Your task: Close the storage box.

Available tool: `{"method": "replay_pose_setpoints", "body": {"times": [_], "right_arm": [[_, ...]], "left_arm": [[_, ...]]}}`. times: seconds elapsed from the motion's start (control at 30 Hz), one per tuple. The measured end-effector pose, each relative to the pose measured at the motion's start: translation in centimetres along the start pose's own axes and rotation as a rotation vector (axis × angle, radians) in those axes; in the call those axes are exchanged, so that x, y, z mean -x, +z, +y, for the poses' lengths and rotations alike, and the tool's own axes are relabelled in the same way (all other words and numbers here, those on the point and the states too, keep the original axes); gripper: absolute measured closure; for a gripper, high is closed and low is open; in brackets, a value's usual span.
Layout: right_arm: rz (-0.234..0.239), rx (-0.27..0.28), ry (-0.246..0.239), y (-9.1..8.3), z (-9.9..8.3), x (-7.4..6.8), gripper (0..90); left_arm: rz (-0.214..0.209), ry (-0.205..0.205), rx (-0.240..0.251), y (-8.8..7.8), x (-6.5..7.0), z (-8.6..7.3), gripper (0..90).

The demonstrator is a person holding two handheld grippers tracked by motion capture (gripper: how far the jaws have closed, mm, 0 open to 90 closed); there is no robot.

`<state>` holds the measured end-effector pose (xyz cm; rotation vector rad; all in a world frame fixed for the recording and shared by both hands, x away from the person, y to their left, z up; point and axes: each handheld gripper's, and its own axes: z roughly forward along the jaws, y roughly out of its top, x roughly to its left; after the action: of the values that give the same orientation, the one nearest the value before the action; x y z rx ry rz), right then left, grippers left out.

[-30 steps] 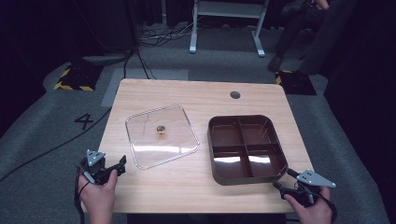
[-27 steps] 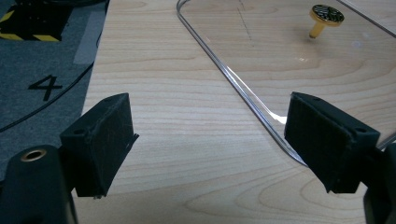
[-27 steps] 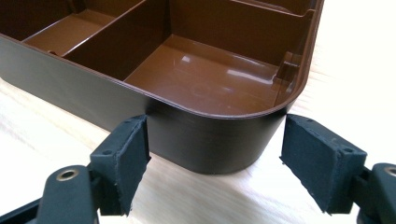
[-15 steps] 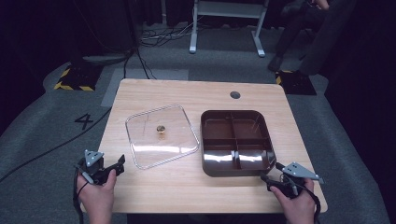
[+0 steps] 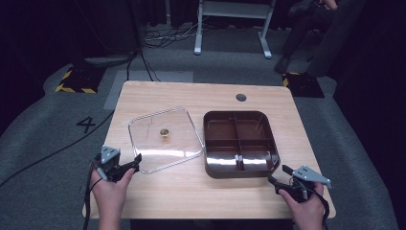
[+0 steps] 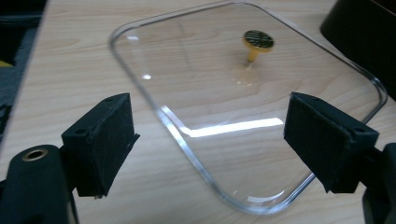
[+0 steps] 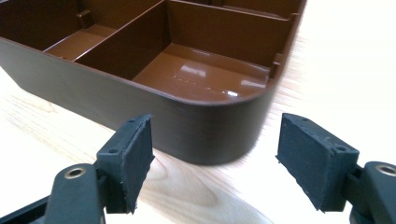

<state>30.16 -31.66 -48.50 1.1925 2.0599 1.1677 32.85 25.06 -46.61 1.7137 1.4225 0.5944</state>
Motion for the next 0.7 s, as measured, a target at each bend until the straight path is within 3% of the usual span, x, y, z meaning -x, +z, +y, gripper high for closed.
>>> {"method": "replay_pose_setpoints", "body": {"times": [0.07,0.17,0.23,0.33,0.47,0.6,0.7], "right_arm": [[-0.003,0.002,-0.004,-0.5,-0.2,0.3,27.1],[-0.006,0.010,0.002,-1.0,-0.4,0.6,27.1],[-0.012,0.024,0.013,-1.8,-0.5,1.3,27.1],[-0.008,0.048,0.038,-2.3,-0.5,1.7,27.1],[0.007,0.067,0.031,-2.7,-0.4,1.7,27.1],[0.011,0.078,0.019,-2.9,-0.2,1.7,27.2],[0.015,0.076,0.024,-3.0,-0.2,1.8,27.3]], "left_arm": [[-0.027,0.022,-0.004,1.3,0.7,0.8,16.4],[-0.025,0.041,-0.027,2.6,1.4,1.7,19.1],[-0.005,0.050,-0.039,4.4,1.9,2.9,22.2],[-0.029,0.056,-0.039,6.0,2.3,4.0,21.9],[-0.023,0.128,-0.089,8.0,3.3,5.0,22.0],[-0.014,0.139,-0.099,10.1,4.0,5.4,23.1],[-0.029,0.114,-0.096,11.1,4.1,5.4,23.5]]}}
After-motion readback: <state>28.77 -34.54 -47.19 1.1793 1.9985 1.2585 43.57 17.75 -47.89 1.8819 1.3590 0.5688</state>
